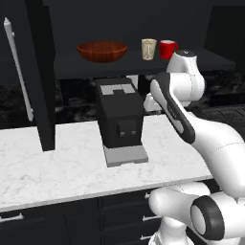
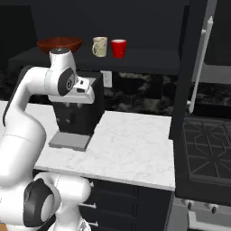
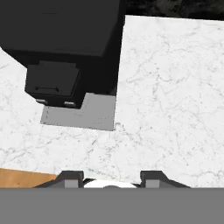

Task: Gather all objects into one cabinet and sort the glasses and bowls to opposite sides.

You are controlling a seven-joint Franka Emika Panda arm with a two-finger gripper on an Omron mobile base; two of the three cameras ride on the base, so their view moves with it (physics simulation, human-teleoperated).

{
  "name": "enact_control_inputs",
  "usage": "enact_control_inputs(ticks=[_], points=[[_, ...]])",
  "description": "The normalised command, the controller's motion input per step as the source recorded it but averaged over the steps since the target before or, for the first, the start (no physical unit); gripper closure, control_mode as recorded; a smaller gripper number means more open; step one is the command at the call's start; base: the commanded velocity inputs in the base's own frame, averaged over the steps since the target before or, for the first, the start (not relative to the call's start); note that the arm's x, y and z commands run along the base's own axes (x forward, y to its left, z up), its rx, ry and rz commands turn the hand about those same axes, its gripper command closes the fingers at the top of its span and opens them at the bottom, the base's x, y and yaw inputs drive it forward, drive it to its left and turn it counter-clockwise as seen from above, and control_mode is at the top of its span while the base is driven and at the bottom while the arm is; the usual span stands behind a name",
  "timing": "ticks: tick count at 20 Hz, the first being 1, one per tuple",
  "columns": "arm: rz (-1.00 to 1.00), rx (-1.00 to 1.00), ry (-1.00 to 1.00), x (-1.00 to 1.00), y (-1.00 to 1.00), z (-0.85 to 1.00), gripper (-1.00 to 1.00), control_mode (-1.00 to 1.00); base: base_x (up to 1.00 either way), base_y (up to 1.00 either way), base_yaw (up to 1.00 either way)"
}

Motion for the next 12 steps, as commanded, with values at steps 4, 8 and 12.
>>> enact_control_inputs(ticks=[4, 8, 12], points=[[0.00, 0.00, 0.00, 0.00, 0.00, 0.00, -1.00, 1.00, -0.28, 0.00, 0.01], [0.00, 0.00, 0.00, 0.00, 0.00, 0.00, -1.00, 1.00, -0.97, -0.03, 0.03], [0.00, 0.00, 0.00, 0.00, 0.00, 0.00, -1.00, 1.00, -0.94, -0.13, 0.00]])
